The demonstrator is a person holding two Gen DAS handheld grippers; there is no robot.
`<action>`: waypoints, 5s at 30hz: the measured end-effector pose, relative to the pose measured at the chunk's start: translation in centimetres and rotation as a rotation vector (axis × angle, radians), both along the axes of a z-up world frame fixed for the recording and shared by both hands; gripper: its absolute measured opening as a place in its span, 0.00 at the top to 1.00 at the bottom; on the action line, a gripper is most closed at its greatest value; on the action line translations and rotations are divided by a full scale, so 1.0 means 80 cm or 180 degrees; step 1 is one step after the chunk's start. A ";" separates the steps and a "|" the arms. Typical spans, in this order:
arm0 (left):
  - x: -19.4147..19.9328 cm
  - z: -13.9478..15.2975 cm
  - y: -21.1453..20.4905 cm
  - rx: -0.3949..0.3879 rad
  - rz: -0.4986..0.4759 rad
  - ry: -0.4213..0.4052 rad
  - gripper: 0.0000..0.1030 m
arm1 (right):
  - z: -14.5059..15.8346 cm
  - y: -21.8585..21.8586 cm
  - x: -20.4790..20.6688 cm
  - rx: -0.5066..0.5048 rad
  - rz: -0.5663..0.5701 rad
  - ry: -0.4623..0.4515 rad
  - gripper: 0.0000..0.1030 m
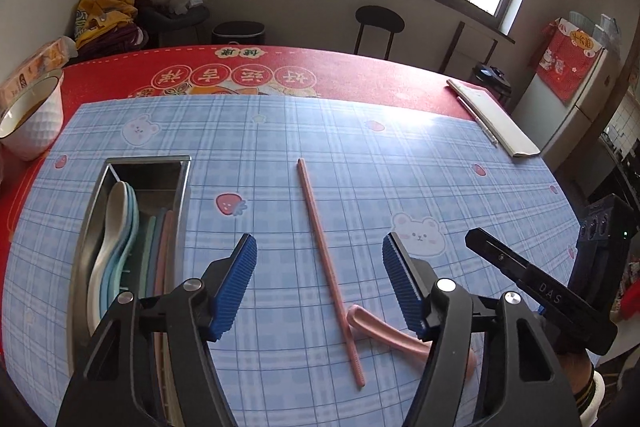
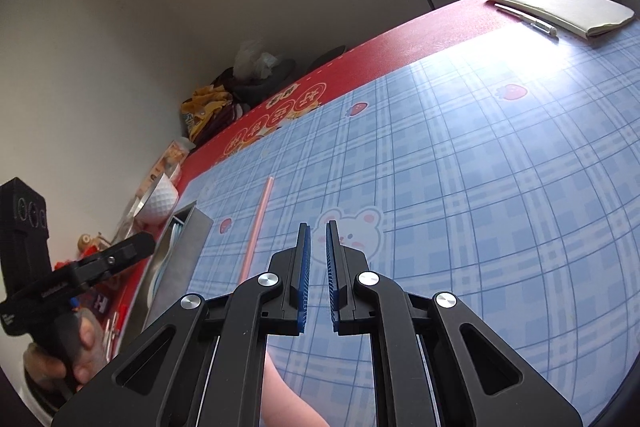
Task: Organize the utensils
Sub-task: 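Move the open left gripper over the pink chopstick on the cloth, then close the left gripper on the pink chopstick and lift it, then lower the open right gripper onto the pink spoon handle, then close the right gripper on the pink spoon and lift it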
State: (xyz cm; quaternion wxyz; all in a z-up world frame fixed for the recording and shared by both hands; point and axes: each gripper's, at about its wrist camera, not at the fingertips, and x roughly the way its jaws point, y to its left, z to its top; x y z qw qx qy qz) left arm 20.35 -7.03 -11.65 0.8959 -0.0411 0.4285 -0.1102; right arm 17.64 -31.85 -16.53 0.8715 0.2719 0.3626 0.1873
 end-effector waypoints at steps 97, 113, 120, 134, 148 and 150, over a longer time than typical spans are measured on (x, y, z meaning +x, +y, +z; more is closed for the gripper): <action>-0.085 -0.084 0.035 -0.0339 0.0061 0.0111 0.94 | 0.003 0.140 -0.110 -0.2896 0.1175 -0.0288 0.69; -0.085 -0.083 0.033 -0.0333 0.0035 0.0108 0.94 | 0.010 0.100 -0.071 -0.2176 0.1055 -0.0015 0.86; -0.086 -0.084 0.031 -0.0317 0.0021 0.0105 0.94 | 0.009 0.123 -0.062 -0.2174 0.1244 -0.0050 0.86; -0.087 -0.084 0.028 -0.0298 0.0015 0.0102 0.94 | -0.003 0.151 -0.039 -0.2012 0.1392 0.0041 0.89; -0.086 -0.084 0.024 -0.0286 -0.0044 0.0102 0.94 | 0.006 0.092 -0.037 -0.0678 0.0589 0.0014 0.93; -0.086 -0.084 0.023 -0.0287 -0.0056 0.0101 0.94 | 0.006 0.081 -0.039 -0.0450 0.0586 -0.0001 0.93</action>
